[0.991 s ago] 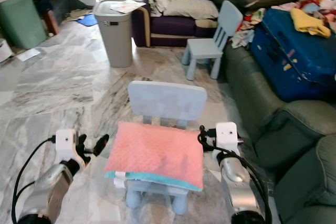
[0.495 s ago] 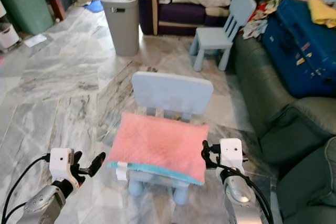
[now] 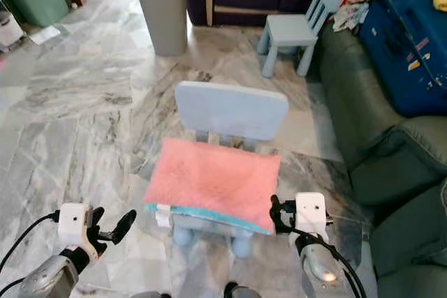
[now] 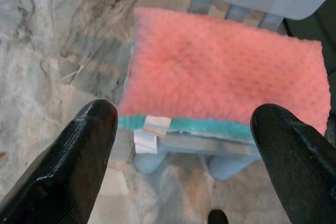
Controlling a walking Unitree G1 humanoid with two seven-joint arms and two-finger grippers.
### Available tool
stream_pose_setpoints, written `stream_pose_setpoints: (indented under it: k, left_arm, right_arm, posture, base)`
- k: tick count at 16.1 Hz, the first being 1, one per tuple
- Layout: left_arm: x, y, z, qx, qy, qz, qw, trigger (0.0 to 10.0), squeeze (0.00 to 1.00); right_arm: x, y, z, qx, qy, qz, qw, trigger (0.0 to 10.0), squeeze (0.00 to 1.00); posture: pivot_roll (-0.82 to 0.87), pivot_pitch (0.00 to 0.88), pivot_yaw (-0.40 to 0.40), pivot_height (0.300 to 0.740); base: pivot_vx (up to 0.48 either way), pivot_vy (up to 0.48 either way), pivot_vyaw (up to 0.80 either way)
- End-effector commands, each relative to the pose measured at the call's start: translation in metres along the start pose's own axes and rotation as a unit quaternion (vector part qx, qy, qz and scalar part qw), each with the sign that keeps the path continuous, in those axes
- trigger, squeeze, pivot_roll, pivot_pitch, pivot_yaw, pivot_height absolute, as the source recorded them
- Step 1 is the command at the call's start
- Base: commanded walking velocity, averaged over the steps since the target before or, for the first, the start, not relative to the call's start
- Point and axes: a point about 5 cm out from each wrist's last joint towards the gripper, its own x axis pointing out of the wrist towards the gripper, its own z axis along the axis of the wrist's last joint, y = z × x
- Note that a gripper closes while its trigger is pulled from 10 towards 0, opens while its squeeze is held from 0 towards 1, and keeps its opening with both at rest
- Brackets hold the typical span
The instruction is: Move the pillow to the sofa
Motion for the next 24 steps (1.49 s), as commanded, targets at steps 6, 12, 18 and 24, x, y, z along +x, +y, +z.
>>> stream_pose_setpoints:
  k: [6, 12, 18, 24]
  left_arm:
    - [-0.0138, -0.0011, -0.0081, -0.005, 0.025, 0.008, 1.000, 10.0, 0.00]
    - [-0.0122, -0.0009, -0.0058, -0.004, 0.027, 0.006, 1.000, 10.0, 0.00]
    - [-0.0098, -0.0012, -0.0050, -0.003, 0.029, 0.003, 1.000, 10.0, 0.00]
    - [-0.0083, -0.0024, -0.0046, -0.003, 0.029, 0.003, 1.000, 10.0, 0.00]
  right_arm:
    - [-0.0081, -0.0023, -0.0031, 0.001, 0.021, 0.008, 1.000, 10.0, 0.00]
    - [-0.0084, 0.0001, -0.0027, 0.001, 0.024, 0.011, 1.000, 10.0, 0.00]
    - [-0.0067, 0.0010, -0.0006, 0.005, 0.021, 0.013, 1.000, 10.0, 0.00]
    - [-0.0050, 0.0006, 0.0001, 0.003, 0.021, 0.015, 1.000, 10.0, 0.00]
  posture:
    - [0.03, 0.240, -0.009, 0.740]
    - [0.03, 0.236, -0.007, 0.740]
    - [0.03, 0.230, -0.005, 0.685]
    - [0.03, 0.230, -0.009, 0.605]
  base:
    - [0.000, 0.000, 0.00]
    - [0.000, 0.000, 0.00]
    - [0.000, 0.000, 0.00]
    - [0.000, 0.000, 0.00]
